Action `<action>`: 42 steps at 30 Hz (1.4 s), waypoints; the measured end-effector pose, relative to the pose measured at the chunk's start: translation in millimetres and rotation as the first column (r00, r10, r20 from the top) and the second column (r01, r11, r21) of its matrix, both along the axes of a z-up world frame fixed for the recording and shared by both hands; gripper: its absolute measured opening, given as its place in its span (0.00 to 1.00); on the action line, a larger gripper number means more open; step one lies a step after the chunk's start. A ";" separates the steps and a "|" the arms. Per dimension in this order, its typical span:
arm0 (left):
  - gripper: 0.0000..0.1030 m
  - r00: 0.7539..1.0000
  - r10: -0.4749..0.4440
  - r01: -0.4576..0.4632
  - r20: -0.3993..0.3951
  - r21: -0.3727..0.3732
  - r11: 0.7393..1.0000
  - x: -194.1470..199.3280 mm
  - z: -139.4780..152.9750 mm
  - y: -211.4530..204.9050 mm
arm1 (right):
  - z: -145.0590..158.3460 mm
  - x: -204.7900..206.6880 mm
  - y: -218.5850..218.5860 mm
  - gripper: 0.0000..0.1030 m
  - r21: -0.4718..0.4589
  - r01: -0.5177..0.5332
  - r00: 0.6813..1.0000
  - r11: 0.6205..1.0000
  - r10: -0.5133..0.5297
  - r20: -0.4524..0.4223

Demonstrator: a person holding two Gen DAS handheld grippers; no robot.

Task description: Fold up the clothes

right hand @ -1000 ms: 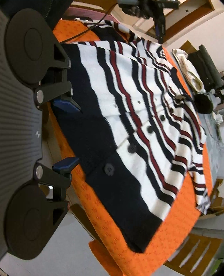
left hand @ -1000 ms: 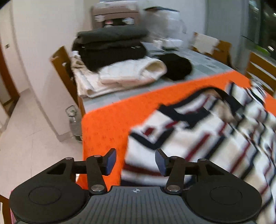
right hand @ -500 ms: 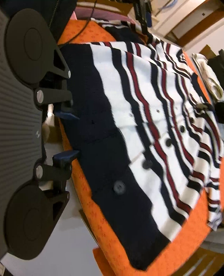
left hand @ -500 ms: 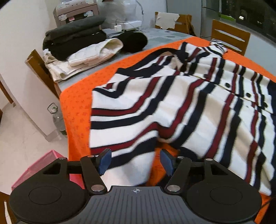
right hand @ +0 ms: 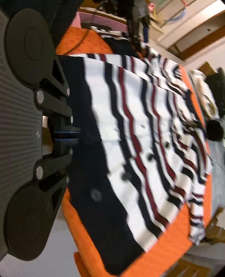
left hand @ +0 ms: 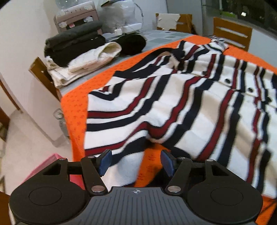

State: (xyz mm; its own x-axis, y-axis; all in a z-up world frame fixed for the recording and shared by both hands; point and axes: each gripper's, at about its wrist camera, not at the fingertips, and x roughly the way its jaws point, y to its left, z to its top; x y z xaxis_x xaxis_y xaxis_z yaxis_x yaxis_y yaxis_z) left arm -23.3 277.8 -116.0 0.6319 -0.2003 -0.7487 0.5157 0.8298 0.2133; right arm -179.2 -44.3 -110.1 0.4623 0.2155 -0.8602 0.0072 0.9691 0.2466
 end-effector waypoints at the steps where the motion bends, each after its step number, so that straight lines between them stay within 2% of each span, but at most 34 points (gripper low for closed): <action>1: 0.62 1.000 0.007 -0.007 0.011 0.022 1.000 1.6 -2.1 -1.4 | 5.6 0.3 -5.4 0.06 -0.015 0.009 1.000 1.000 -0.009 0.010; 2: 0.62 1.000 0.012 -0.013 0.022 0.042 0.999 3.6 -4.9 -2.9 | 9.5 0.6 -10.1 0.06 -0.031 0.017 1.000 0.999 -0.016 0.018; 3: 0.58 1.000 0.013 -0.014 0.028 0.060 0.998 5.6 -8.2 -4.7 | 12.9 1.2 -14.3 0.06 -0.046 0.019 1.000 0.999 -0.018 0.024; 4: 0.29 0.999 0.014 -0.016 0.035 0.079 0.997 7.6 -11.5 -6.5 | 16.2 1.7 -18.6 0.06 -0.060 0.021 0.999 0.998 -0.019 0.029; 5: 0.10 0.999 0.019 -0.023 0.043 0.102 0.995 9.3 -14.4 -8.0 | 19.0 2.4 -22.5 0.06 -0.074 0.022 0.999 0.997 -0.020 0.034; 11: 0.10 0.992 0.122 -0.125 0.045 0.077 0.989 13.5 -10.9 0.7 | 22.6 8.7 -37.0 0.06 -0.130 0.007 1.000 0.992 -0.004 0.027; 13: 0.16 0.991 0.129 -0.132 0.038 0.078 0.988 12.4 -11.4 0.6 | 7.4 13.2 -37.9 0.07 -0.126 -0.019 1.000 0.992 0.017 -0.017; 17: 0.33 0.991 0.135 -0.135 0.022 0.010 0.991 -2.7 2.5 -1.6 | -14.2 19.2 -35.3 0.13 -0.136 -0.071 0.995 0.988 0.061 -0.077; 20: 0.39 0.990 0.138 -0.138 0.009 -0.041 0.990 -14.1 12.9 -3.3 | -3.7 23.6 -41.9 0.20 -0.122 -0.087 0.996 0.989 0.082 -0.045; 22: 0.40 0.990 0.140 -0.140 0.000 -0.075 0.987 -21.8 19.8 -4.6 | 7.2 27.9 -54.5 0.32 -0.131 -0.081 0.997 0.988 0.080 -0.011; 24: 0.41 0.989 0.145 -0.146 -0.022 -0.105 0.984 -34.4 25.8 -11.5 | 17.4 32.4 -68.0 0.34 -0.144 -0.074 0.997 0.987 0.078 0.021; 26: 0.47 0.984 0.169 -0.176 -0.061 -0.134 0.975 -47.8 29.1 -20.6 | 21.6 39.8 -91.2 0.35 -0.183 -0.064 0.997 0.981 0.071 0.034; 31: 0.47 0.964 0.218 -0.246 -0.152 -0.193 0.950 -87.7 29.8 -48.6 | 20.7 57.9 -148.7 0.41 -0.247 -0.064 0.996 0.967 0.078 0.047; 33: 0.47 0.946 0.272 -0.305 -0.175 -0.200 0.931 -102.6 27.9 -61.2 | 16.3 65.9 -172.1 0.41 -0.255 -0.081 0.995 0.963 0.094 0.039; 36: 0.49 0.901 0.375 -0.418 -0.217 -0.211 0.884 -124.7 22.5 -79.1 | 5.0 76.3 -197.2 0.41 -0.243 -0.129 0.990 0.961 0.137 0.015; 39: 0.50 0.843 0.483 -0.528 -0.236 -0.200 0.825 -145.5 14.6 -96.1 | -4.6 83.0 -214.1 0.41 -0.230 -0.199 0.979 0.953 0.204 0.000; 41: 0.50 0.789 0.558 -0.609 -0.257 -0.202 0.767 -157.4 6.7 -102.9 | -10.3 86.7 -223.1 0.41 -0.207 -0.232 0.972 0.950 0.237 -0.001; 42: 0.50 0.771 0.584 -0.633 -0.255 -0.200 0.748 -161.6 3.9 -106.3 | -12.6 87.4 -225.5 0.41 -0.197 -0.243 0.969 0.950 0.249 0.003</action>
